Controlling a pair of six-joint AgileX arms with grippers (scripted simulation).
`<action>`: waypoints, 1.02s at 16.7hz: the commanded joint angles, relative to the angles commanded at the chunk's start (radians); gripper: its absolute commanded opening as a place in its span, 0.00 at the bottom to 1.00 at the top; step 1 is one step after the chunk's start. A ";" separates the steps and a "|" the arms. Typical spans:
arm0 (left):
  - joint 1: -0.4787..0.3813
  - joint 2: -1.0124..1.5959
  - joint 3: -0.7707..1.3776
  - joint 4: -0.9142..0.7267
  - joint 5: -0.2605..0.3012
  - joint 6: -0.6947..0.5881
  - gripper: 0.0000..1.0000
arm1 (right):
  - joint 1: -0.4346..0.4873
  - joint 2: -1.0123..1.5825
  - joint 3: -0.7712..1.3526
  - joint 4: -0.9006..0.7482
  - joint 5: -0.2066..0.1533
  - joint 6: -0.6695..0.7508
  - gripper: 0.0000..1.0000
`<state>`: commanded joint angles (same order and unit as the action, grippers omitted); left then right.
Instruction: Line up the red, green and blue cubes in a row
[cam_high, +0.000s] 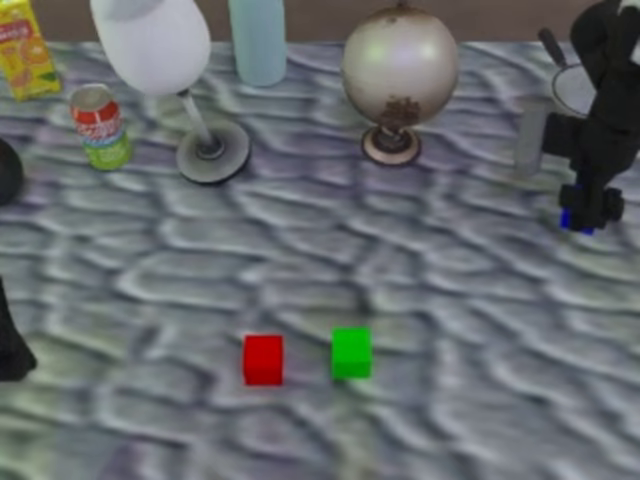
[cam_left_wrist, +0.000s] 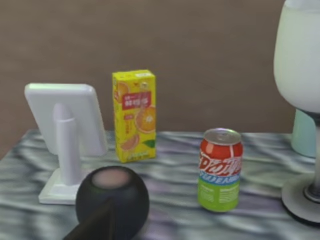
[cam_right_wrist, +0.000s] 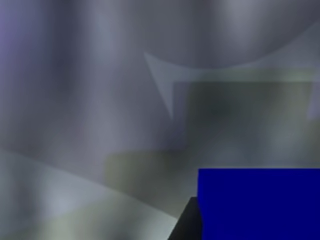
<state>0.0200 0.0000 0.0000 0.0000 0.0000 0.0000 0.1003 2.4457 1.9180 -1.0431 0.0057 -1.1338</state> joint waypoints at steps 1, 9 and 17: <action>0.000 0.000 0.000 0.000 0.000 0.000 1.00 | 0.000 0.000 0.000 0.000 0.000 0.000 0.00; 0.000 0.000 0.000 0.000 0.000 0.000 1.00 | -0.001 -0.035 0.062 -0.090 -0.001 0.009 0.00; 0.000 0.000 0.000 0.000 0.000 0.000 1.00 | 0.007 -0.072 0.185 -0.256 -0.002 0.007 0.00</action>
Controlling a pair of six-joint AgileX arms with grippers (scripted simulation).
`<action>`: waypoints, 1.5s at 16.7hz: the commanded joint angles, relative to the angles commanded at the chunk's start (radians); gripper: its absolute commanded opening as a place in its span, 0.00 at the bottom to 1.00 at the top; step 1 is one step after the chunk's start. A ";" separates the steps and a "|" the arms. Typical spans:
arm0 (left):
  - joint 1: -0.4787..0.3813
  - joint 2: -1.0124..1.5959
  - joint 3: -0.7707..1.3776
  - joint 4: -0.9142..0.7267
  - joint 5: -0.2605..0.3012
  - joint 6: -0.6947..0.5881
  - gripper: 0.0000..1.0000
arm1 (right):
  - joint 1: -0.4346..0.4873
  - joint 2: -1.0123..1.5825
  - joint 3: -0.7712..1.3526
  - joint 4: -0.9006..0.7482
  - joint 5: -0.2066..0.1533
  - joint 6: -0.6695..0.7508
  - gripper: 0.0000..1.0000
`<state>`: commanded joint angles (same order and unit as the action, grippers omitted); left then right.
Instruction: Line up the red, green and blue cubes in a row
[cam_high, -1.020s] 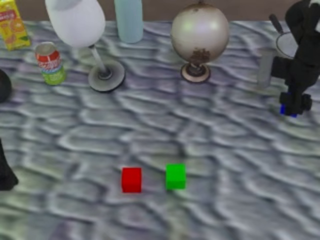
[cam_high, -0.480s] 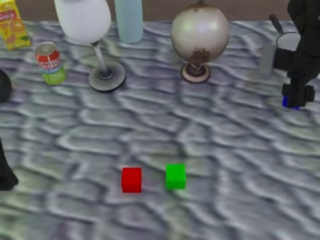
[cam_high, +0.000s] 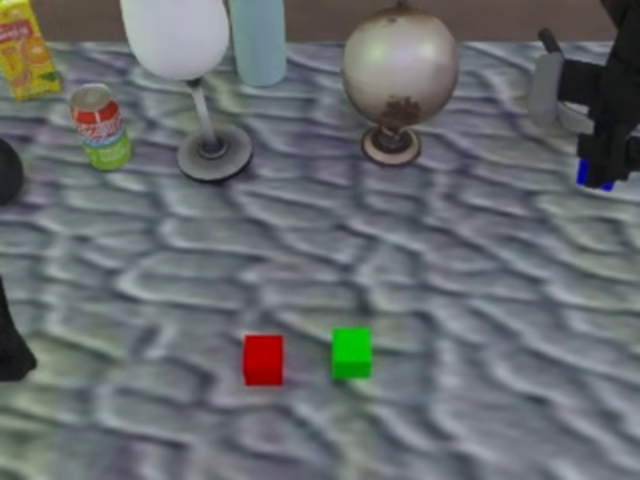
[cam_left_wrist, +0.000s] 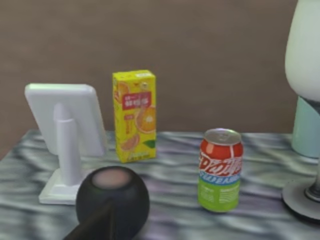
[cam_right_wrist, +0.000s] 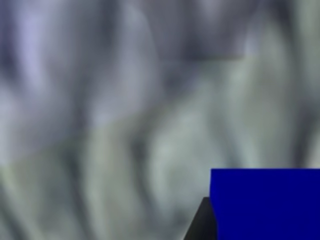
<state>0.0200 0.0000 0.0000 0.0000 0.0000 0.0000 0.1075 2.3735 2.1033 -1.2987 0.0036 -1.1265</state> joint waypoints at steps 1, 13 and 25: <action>0.000 0.000 0.000 0.000 0.000 0.000 1.00 | -0.005 0.003 -0.002 0.002 0.000 0.002 0.00; 0.000 0.000 0.000 0.000 0.000 0.000 1.00 | 0.467 -0.372 -0.539 0.147 -0.005 0.191 0.00; 0.000 0.000 0.000 0.000 0.000 0.000 1.00 | 0.558 -0.433 -0.687 0.253 -0.004 0.236 0.00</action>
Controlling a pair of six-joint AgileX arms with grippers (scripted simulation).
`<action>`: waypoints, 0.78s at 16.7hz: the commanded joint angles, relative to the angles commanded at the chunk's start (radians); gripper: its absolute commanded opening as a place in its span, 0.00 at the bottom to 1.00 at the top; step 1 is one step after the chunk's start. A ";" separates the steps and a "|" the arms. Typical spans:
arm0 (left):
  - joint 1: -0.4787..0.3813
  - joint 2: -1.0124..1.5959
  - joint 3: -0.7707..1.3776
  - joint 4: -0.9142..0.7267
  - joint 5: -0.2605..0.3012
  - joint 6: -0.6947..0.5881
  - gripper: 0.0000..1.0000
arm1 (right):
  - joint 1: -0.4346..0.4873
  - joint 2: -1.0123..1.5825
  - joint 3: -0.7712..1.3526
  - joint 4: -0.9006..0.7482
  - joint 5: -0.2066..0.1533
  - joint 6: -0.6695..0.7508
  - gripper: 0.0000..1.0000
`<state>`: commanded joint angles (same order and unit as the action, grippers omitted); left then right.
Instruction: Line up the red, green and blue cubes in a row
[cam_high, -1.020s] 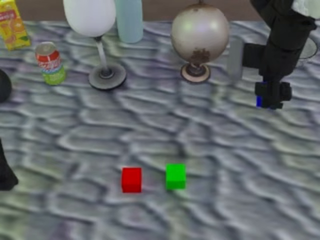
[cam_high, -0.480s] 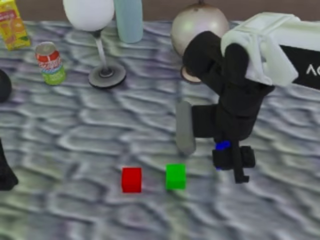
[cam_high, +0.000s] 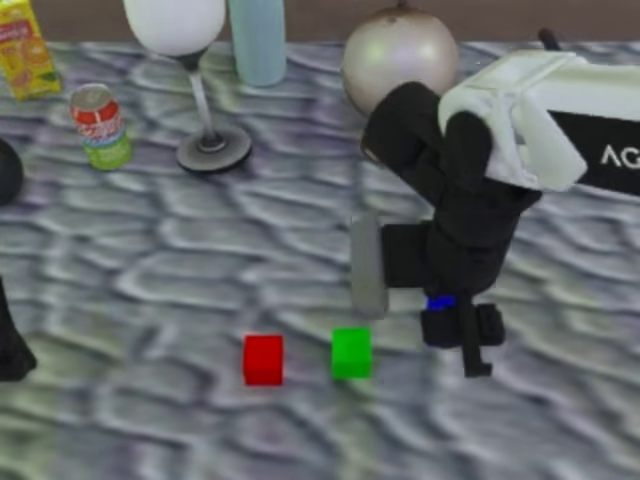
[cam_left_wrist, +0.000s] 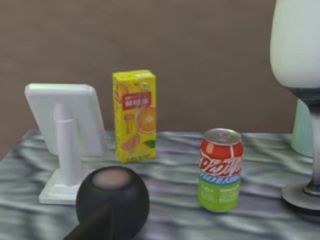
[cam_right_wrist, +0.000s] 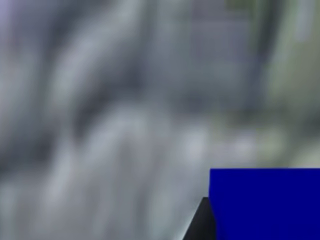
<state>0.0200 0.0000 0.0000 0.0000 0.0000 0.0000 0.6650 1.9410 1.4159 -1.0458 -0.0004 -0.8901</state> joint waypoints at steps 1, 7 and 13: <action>0.000 0.000 0.000 0.000 0.000 0.000 1.00 | 0.000 0.012 -0.026 0.045 0.000 0.000 0.00; 0.000 0.000 0.000 0.000 0.000 0.000 1.00 | 0.006 0.061 -0.122 0.186 -0.001 -0.004 0.00; 0.000 0.000 0.000 0.000 0.000 0.000 1.00 | 0.006 0.061 -0.122 0.186 -0.001 -0.004 0.30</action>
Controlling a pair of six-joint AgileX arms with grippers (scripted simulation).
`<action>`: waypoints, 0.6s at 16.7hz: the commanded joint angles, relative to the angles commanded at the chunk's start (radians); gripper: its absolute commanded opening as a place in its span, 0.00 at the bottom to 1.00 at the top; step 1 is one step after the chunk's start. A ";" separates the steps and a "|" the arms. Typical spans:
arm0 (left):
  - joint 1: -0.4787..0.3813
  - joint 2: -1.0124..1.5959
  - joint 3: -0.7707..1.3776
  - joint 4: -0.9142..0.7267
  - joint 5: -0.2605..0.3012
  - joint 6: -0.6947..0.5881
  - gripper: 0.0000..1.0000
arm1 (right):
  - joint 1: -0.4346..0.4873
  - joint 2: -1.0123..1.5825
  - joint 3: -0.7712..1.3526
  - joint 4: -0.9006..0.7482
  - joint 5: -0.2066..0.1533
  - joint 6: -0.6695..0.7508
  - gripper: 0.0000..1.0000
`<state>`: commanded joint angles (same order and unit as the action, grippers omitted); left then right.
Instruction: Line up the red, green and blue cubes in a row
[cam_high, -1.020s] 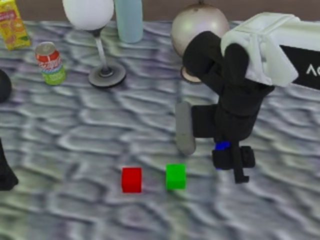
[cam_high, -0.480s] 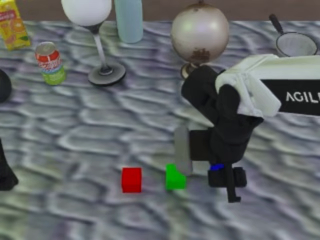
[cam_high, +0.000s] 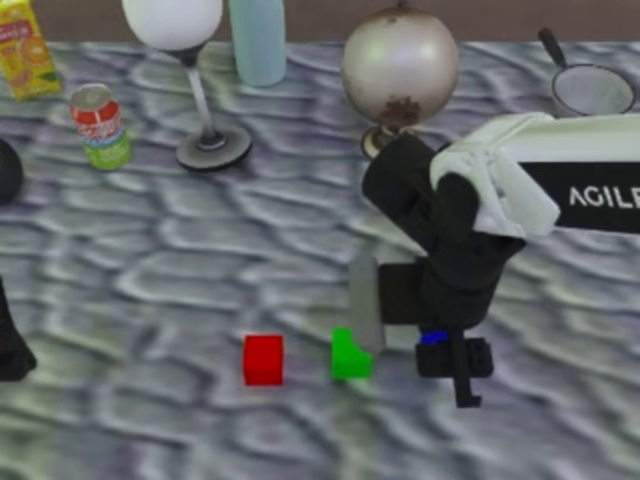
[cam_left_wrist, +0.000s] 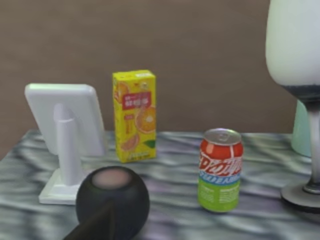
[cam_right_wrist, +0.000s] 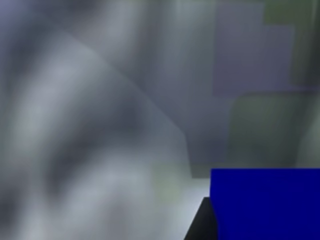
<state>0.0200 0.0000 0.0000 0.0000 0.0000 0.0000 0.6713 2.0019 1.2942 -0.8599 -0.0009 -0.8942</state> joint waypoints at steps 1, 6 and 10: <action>0.000 0.000 0.000 0.000 0.000 0.000 1.00 | 0.000 0.000 0.000 0.000 0.000 0.000 0.38; 0.000 0.000 0.000 0.000 0.000 0.000 1.00 | 0.000 0.000 0.000 0.000 0.000 0.000 0.75; 0.000 0.000 0.000 0.000 0.000 0.000 1.00 | 0.000 0.000 0.000 0.000 0.000 0.000 1.00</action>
<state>0.0200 0.0000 0.0000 0.0000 0.0000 0.0000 0.6713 2.0019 1.2942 -0.8599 -0.0009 -0.8942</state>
